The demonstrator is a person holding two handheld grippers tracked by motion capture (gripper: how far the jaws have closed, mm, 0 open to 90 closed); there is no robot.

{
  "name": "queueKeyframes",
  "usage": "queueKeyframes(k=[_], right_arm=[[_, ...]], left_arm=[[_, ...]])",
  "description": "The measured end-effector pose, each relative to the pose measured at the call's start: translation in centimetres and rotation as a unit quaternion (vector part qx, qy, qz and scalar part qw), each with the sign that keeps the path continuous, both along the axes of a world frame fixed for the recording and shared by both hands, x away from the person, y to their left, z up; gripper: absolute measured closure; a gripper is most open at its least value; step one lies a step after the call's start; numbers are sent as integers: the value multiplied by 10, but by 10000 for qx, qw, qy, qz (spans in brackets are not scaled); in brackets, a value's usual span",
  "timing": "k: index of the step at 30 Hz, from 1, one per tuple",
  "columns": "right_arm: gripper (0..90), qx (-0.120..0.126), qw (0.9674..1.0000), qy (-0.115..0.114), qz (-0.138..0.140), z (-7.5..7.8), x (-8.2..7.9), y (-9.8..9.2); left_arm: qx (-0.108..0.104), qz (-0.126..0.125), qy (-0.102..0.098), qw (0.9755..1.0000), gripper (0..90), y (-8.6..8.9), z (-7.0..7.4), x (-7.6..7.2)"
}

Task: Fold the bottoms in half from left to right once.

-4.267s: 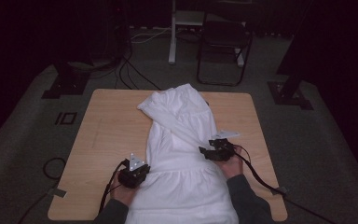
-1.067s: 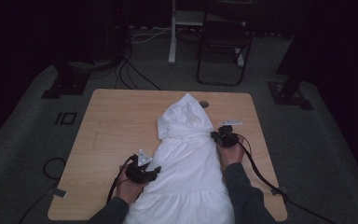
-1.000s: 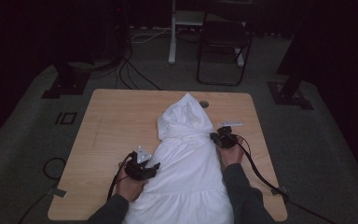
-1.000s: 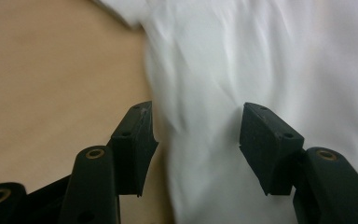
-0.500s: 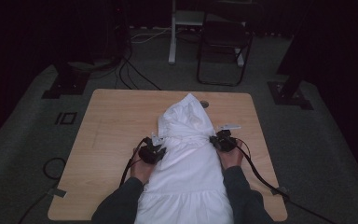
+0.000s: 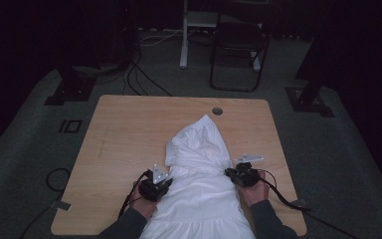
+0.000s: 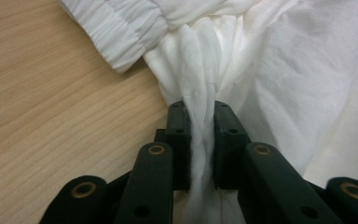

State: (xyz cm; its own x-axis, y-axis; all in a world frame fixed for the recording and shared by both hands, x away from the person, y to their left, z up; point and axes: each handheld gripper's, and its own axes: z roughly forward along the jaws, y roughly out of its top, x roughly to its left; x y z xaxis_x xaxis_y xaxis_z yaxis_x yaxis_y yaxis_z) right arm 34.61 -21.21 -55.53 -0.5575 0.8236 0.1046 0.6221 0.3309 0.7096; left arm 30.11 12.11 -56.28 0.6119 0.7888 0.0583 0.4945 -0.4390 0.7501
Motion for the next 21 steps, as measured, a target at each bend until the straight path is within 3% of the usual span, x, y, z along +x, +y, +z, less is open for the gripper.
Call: queueKeyframes(k=[1, 2, 3, 7, 9, 11, 13, 17, 19, 20, 21], right_arm=[[668, 31, 9999, -95, -8, 4, 1, -1], [632, 297, 9992, -255, 64, 13, 5, -2], [634, 405, 9986, -311, 138, 17, 7, 0], [763, 469, 9955, -551, 613, 35, 17, 23], [770, 436, 9936, -583, 863, 40, 21, 40], [686, 415, 9915, -634, 1058, 41, 24, 55], [545, 344, 9892, -548, 1316, 40, 29, 74], [408, 195, 9865, -501, 1544, 31, 35, 98], [413, -45, 9858, -497, 1603, 26, 39, 106], [472, -215, 9846, -493, 1665, 24, 42, 109], [656, -354, 9829, -498, 1736, 23, 46, 109]], left_arm=[[-16, 14, -1, 10000, 777, -1, 0, 1], [-9, 13, -11, 10000, 773, -1, 0, 1], [-1, 6, -28, 10000, 773, -1, 0, 1], [-42, 18, -61, 10000, 769, -1, -2, 1], [-56, 19, -81, 9999, 768, -1, -2, 0], [-61, 27, -88, 9999, 768, -1, -2, 0], [-35, 27, -109, 9999, 767, -1, -2, 0], [-37, 34, -121, 9999, 764, -1, -2, 0], [-27, 24, -109, 9999, 762, -1, -2, 0], [-25, 23, -123, 9999, 760, -1, -2, 0], [-24, 23, -131, 9999, 760, -2, -3, -1]])
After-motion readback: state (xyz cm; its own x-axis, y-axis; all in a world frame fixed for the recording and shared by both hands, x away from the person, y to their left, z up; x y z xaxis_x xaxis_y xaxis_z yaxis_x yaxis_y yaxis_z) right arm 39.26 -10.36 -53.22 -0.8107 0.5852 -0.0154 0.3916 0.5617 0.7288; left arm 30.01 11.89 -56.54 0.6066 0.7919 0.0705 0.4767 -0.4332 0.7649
